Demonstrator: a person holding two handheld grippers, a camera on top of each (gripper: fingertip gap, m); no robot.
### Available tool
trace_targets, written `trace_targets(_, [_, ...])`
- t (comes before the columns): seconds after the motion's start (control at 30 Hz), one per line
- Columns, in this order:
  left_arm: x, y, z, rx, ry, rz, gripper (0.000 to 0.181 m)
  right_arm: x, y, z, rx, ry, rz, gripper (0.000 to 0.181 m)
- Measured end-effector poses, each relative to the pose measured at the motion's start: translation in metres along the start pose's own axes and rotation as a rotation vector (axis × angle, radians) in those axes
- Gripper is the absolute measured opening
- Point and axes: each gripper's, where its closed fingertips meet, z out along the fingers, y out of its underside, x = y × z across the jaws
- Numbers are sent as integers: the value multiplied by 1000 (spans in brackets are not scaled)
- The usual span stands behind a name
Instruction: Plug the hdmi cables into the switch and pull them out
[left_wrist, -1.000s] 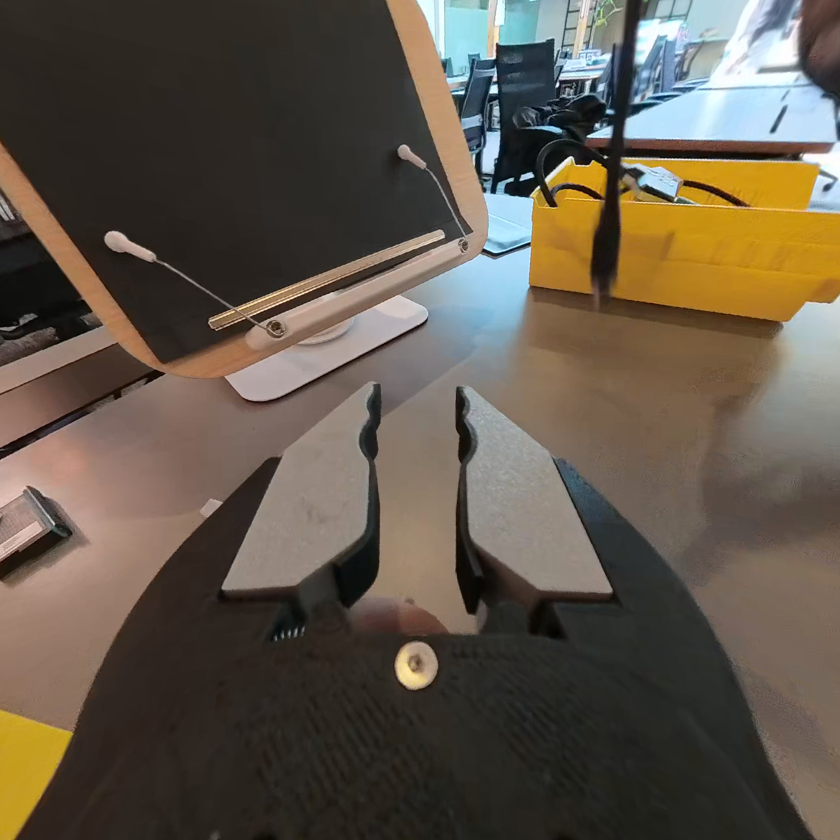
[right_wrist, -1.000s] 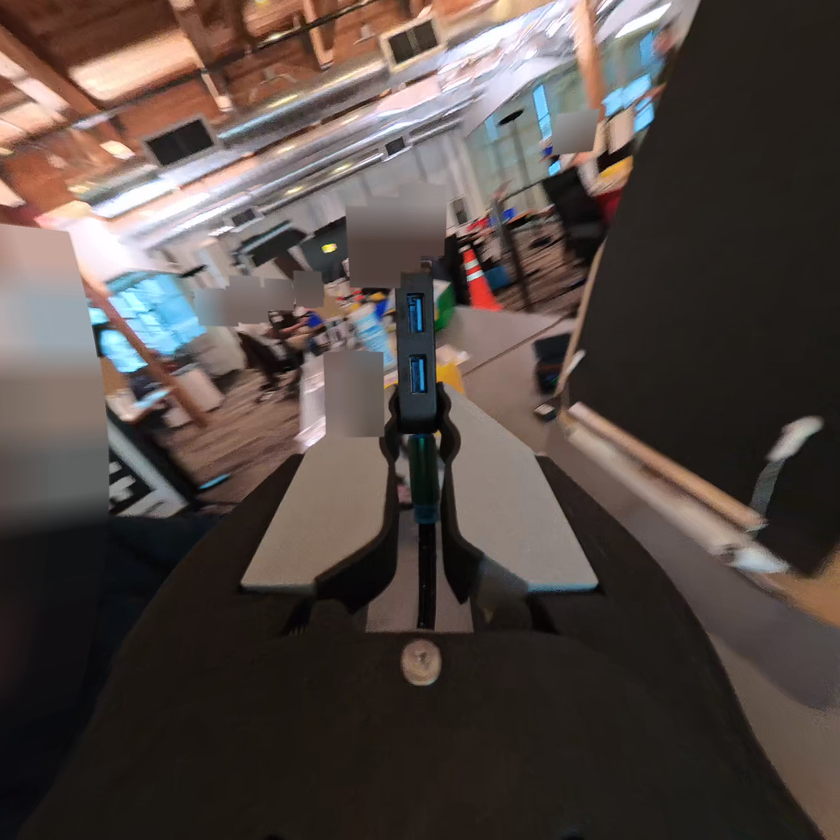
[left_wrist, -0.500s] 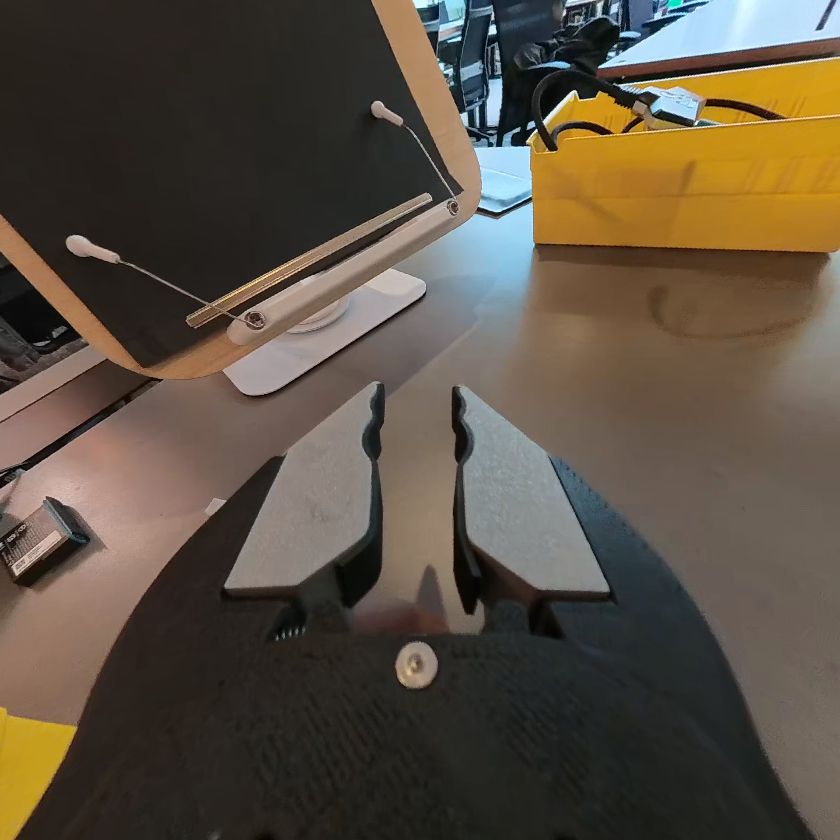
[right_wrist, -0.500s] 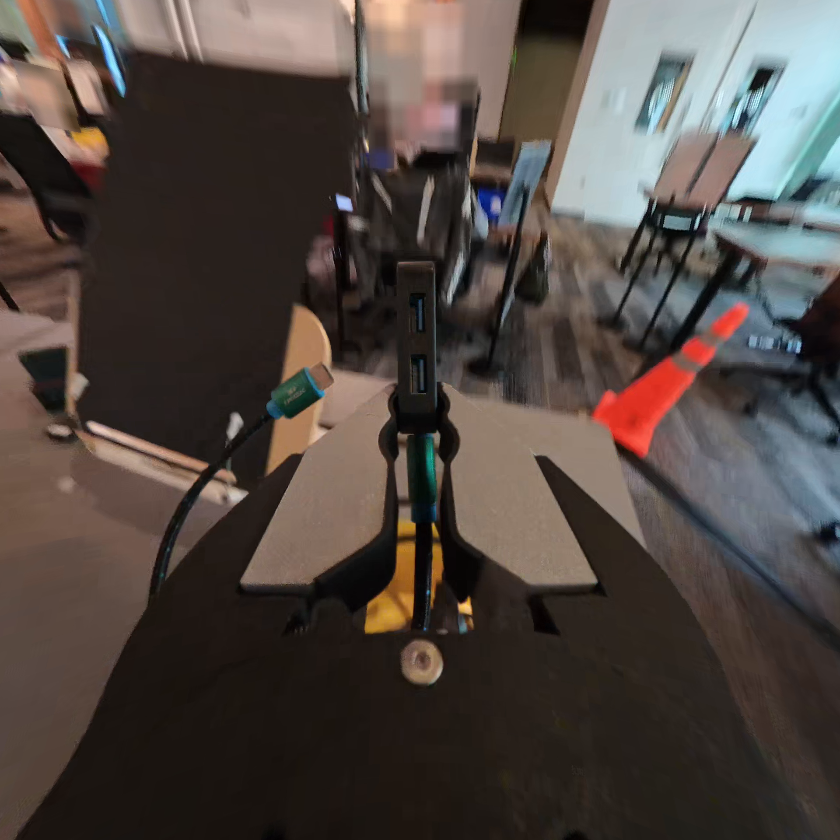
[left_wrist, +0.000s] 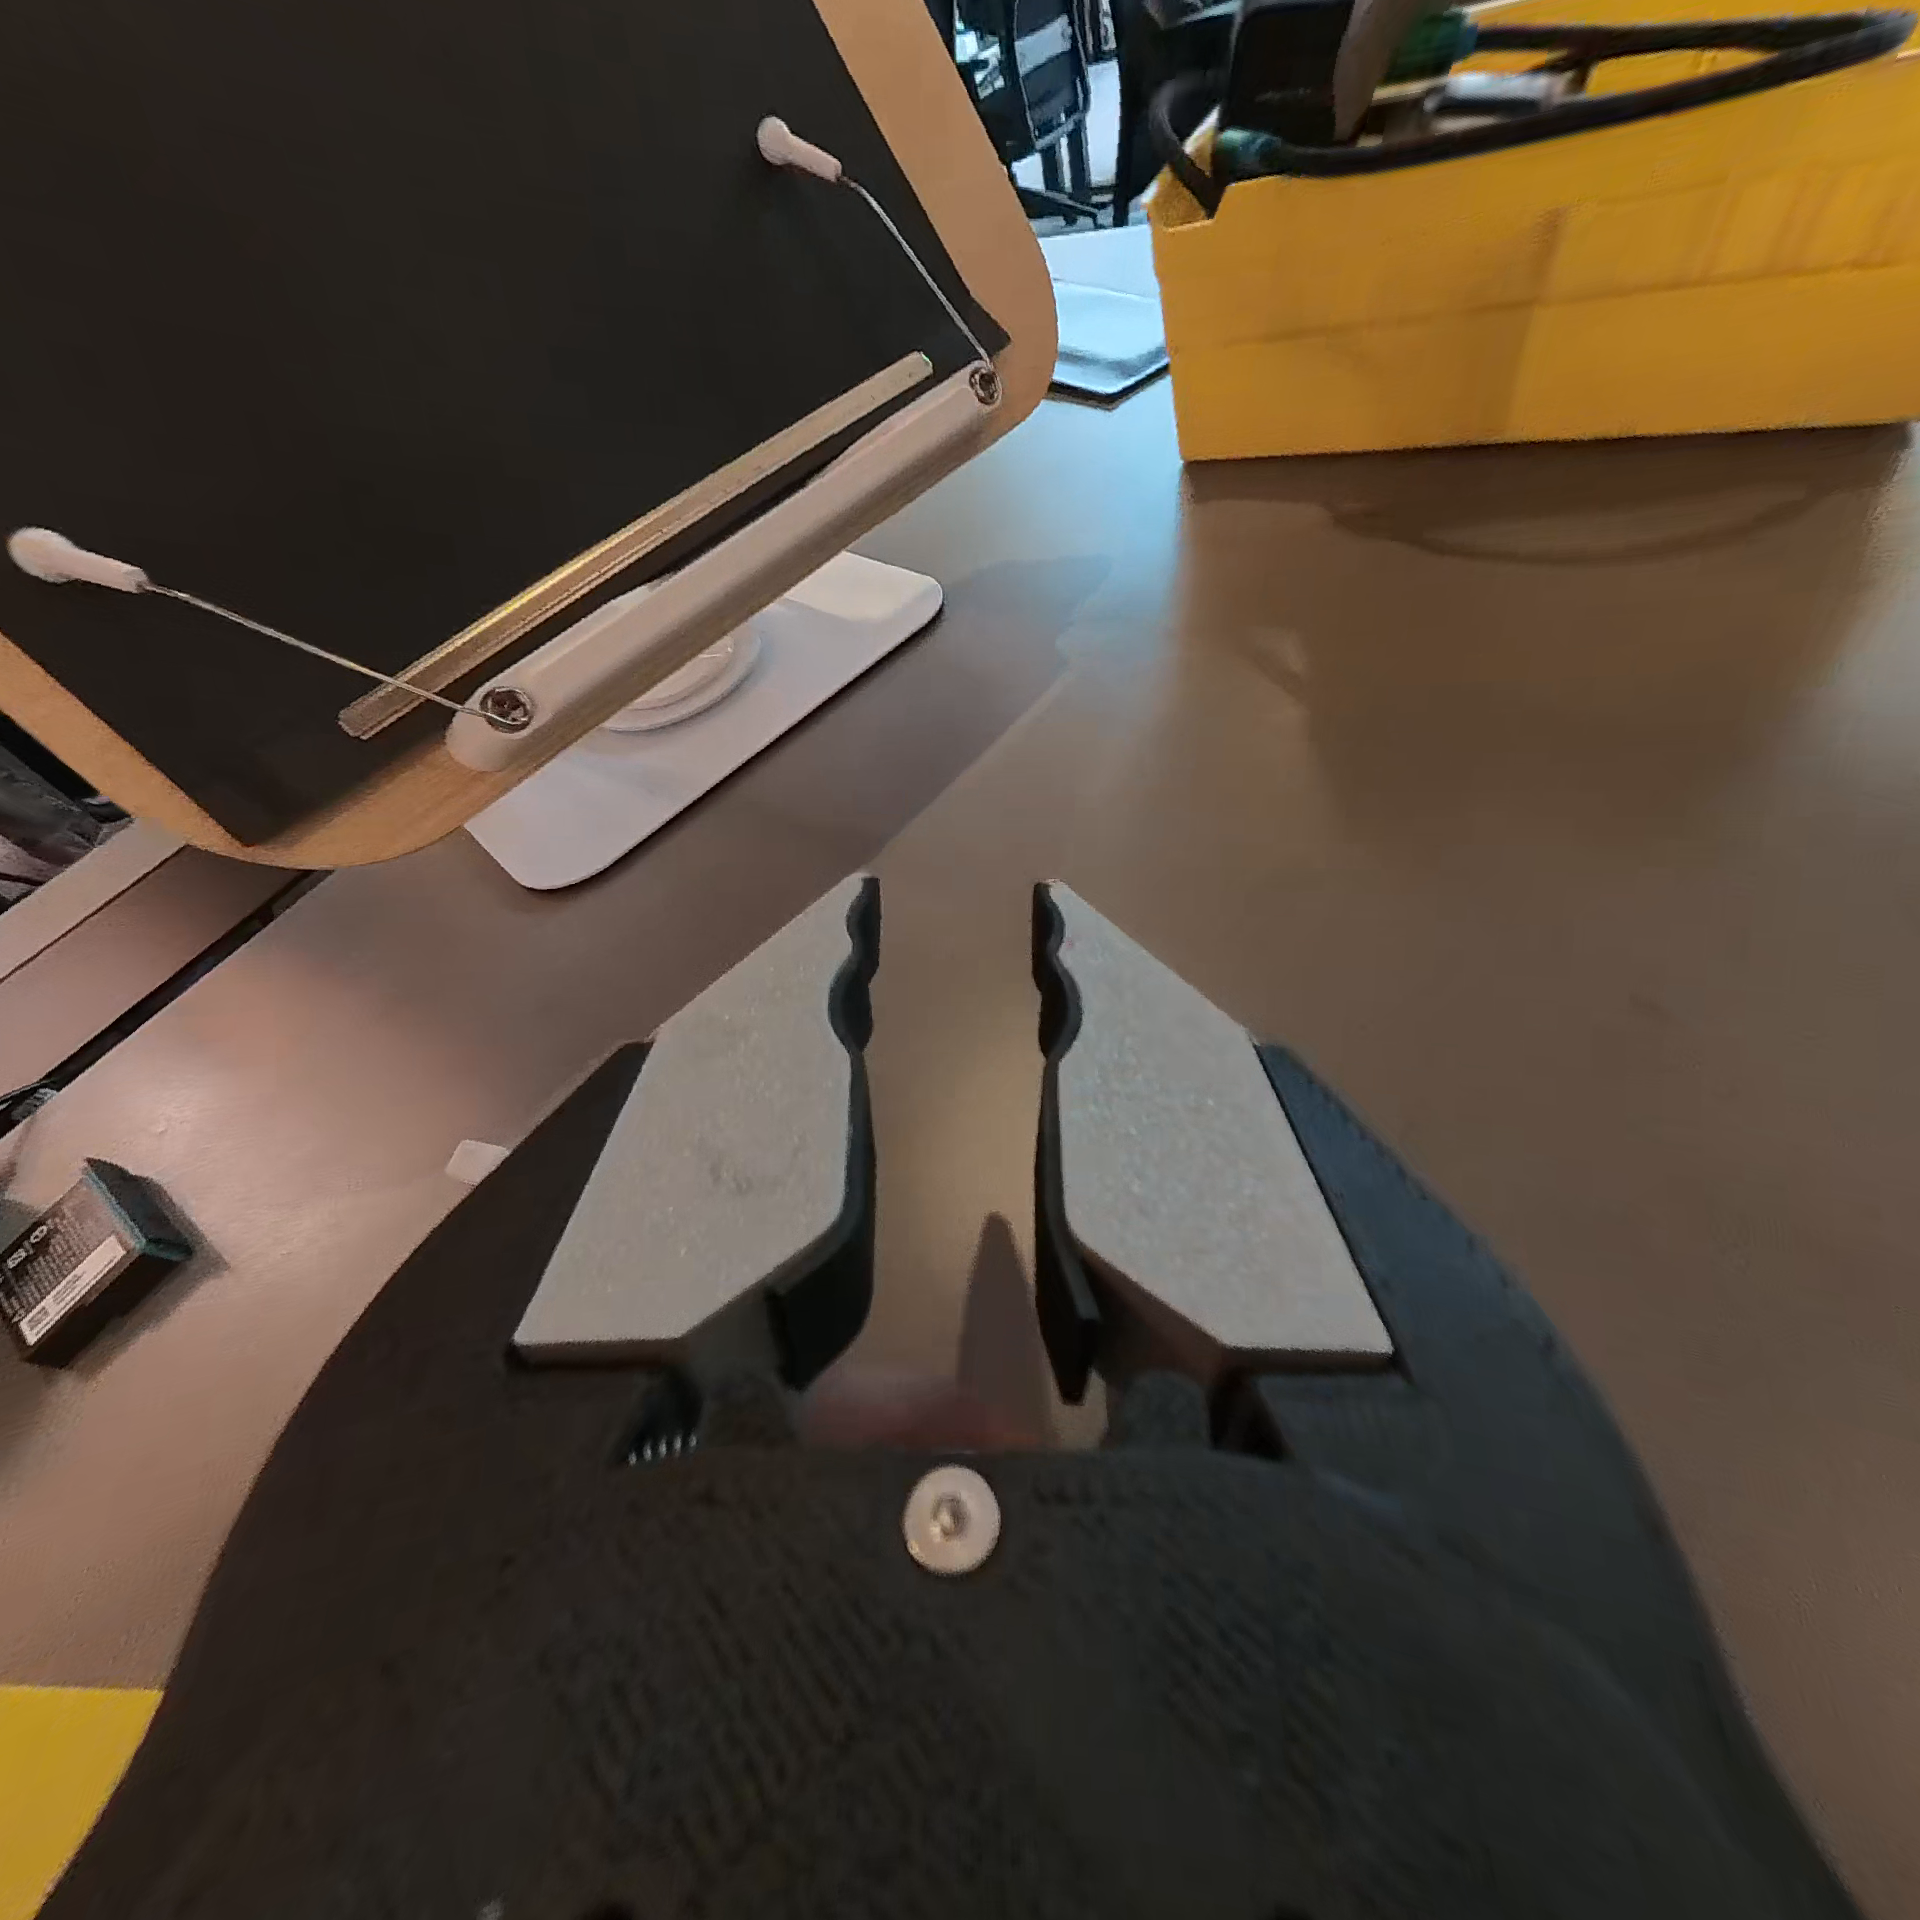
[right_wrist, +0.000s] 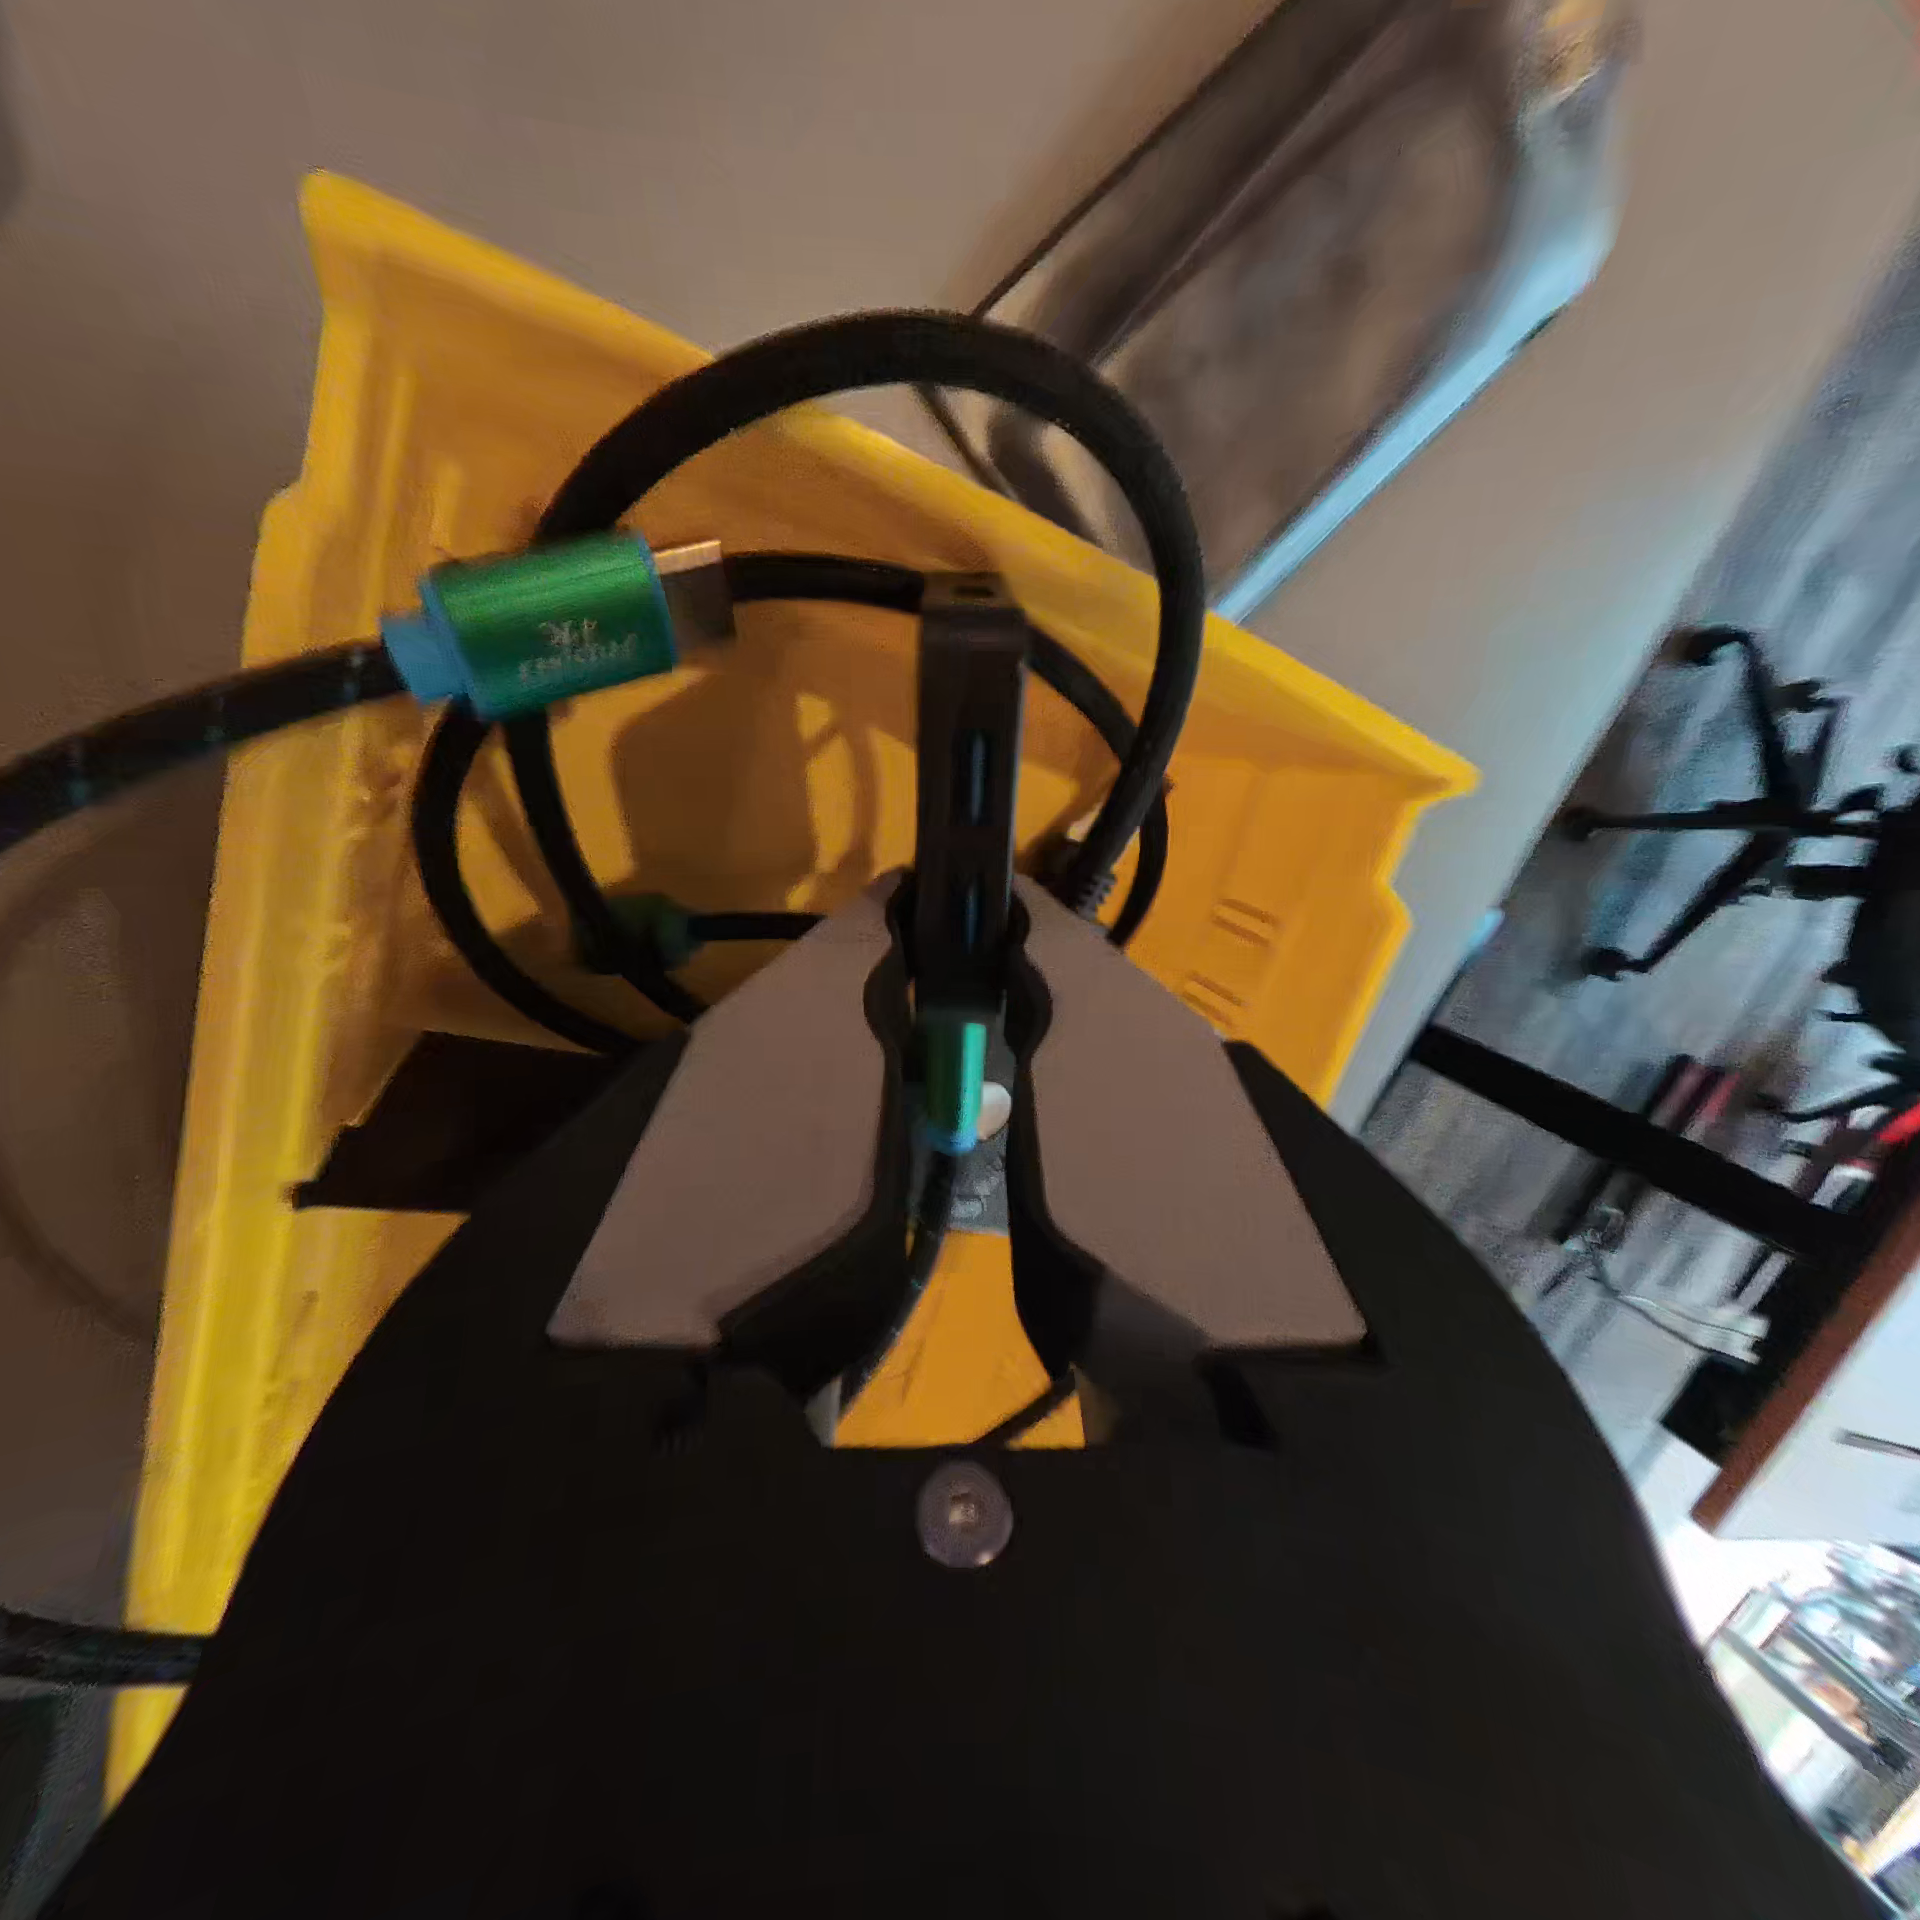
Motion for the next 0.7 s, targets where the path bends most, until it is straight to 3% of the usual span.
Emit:
trace_targets(0.13, [3, 2, 1, -10, 12, 0, 27, -5, -1, 6, -85, 4, -48, 11])
trace_targets(0.3, [6, 6, 3, -32, 50, -51, 32, 1, -3, -1, -48, 41, 22, 19])
trace_targets(0.47, [7, 13, 6, -65, 62, -94, 48, 2, -22, -64, 253, -68, 184, 66])
trace_targets(0.57, [7, 16, 8, -76, 56, -87, 53, 0, -12, -108, 452, -110, 296, 64])
trace_targets(0.7, [10, 19, 10, -81, 57, -81, 53, -48, 9, -160, 826, -352, 383, 67])
